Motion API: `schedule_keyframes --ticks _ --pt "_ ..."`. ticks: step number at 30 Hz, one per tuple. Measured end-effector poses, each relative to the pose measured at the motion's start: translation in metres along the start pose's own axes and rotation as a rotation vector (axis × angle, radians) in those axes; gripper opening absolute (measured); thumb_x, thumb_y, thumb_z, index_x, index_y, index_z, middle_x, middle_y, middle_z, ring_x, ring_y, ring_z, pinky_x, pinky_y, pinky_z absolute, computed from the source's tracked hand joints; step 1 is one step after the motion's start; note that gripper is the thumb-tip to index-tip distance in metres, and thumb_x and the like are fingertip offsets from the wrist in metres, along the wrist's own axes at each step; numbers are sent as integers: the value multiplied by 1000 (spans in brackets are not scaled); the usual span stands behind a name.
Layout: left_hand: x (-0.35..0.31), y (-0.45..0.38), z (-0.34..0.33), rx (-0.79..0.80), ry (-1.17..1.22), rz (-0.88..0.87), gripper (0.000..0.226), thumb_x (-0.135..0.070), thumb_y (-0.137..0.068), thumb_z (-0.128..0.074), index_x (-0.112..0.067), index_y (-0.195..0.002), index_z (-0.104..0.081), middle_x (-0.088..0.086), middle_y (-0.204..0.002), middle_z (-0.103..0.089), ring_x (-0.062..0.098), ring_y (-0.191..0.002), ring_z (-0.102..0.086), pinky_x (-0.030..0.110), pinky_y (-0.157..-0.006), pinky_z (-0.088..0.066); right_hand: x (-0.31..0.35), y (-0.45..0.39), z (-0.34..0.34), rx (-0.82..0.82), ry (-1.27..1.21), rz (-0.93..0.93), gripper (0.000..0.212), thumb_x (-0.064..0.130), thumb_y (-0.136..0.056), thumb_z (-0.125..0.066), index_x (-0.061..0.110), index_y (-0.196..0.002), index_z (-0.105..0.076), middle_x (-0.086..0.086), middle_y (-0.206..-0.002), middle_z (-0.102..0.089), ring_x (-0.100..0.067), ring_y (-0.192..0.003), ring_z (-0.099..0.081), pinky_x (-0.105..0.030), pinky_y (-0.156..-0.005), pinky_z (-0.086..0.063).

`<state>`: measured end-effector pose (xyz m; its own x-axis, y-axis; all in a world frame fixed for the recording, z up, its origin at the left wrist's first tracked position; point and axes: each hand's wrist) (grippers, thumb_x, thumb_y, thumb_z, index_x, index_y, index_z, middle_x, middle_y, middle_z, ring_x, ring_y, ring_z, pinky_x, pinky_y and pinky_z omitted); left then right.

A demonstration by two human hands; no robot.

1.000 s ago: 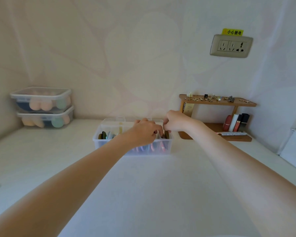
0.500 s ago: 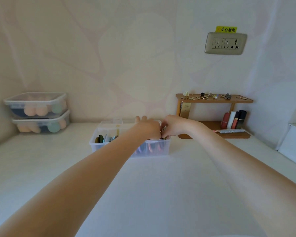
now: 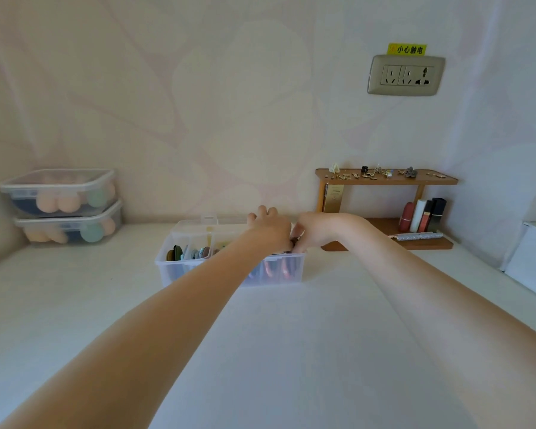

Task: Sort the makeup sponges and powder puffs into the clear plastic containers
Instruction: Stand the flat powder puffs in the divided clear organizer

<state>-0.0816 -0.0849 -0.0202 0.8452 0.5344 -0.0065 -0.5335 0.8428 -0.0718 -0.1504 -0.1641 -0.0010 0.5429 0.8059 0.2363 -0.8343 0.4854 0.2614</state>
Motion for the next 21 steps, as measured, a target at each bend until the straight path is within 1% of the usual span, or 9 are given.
schedule_keyframes --ticks 2,3,4,7,9,10,14,17,21 --pt "0 1 2 2 -4 -21 33 -32 -89 -52 -7 -110 -59 11 -126 -44 30 -123 -33 37 -103 -29 -1 -4 0 28 -29 -26 7 24 -82 -64 18 -82 -60 2 -82 -47 -28 -91 -49 -32 -75 -47" --pt "1 1 3 -1 -27 -33 34 -34 -88 -53 -8 -110 -59 10 -126 -44 30 -123 -33 38 -104 -28 -1 -5 0 40 -32 -40 10 22 -83 -62 18 -92 -61 0 -96 -51 -28 -104 -51 -35 -85 -51" --pt "2 0 3 -7 -57 -47 37 -38 -88 -53 -10 -110 -60 9 -126 -45 29 -124 -32 39 -105 -26 -1 -6 0 50 -40 -51 23 21 -83 -61 17 -106 -62 -1 -113 -52 -26 -116 -49 -38 -95 -51" --pt "5 -1 4 34 -88 -64 39 -47 -88 -50 -13 -102 -61 6 -126 -46 29 -125 -32 42 -109 -22 2 -6 2 64 -59 -79 43 15 -85 -58 16 -127 -55 0 -141 -44 -23 -131 -39 -41 -104 -45" --pt "7 -2 3 88 -67 -37 38 -51 -88 -48 -14 -83 -54 6 -123 -48 28 -123 -33 40 -106 -25 3 -7 1 83 -86 -91 44 13 -86 -56 16 -130 -53 -1 -144 -40 -22 -135 -36 -41 -106 -43" --pt "7 -3 3 104 -67 -28 40 -52 -87 -48 -14 -80 -52 6 -121 -48 28 -122 -33 39 -105 -26 3 -8 0 90 -95 -97 43 14 -87 -56 16 -130 -53 -1 -143 -41 -21 -135 -35 -40 -106 -43" --pt "7 -4 0 88 -63 -35 38 -48 -88 -49 -14 -99 -59 9 -124 -45 28 -123 -31 38 -105 -26 0 -5 -3 114 -98 -104 48 24 -88 -54 21 -136 -47 -1 -146 -37 -24 -137 -33 -41 -108 -40" --pt "5 -3 -4 10 -62 -78 46 -44 -89 -49 -5 -110 -59 13 -128 -41 30 -125 -29 39 -107 -26 -3 -5 0 109 -50 -84 53 28 -88 -56 22 -140 -43 1 -149 -36 -24 -137 -33 -42 -108 -41" --pt "4 -2 -4 -2 -121 -98 46 -41 -91 -47 -3 -115 -58 13 -134 -40 31 -131 -25 43 -113 -21 0 -10 3 125 -12 -106 61 31 -82 -63 19 -139 -45 -2 -147 -38 -24 -134 -37 -41 -105 -44"
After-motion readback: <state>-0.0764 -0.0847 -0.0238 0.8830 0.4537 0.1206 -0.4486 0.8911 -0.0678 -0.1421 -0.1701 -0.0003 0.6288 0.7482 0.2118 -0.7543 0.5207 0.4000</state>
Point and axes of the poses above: each hand's wrist, its own y-axis away from the middle knuckle, its own z-axis out of the back of the hand, x = y × z
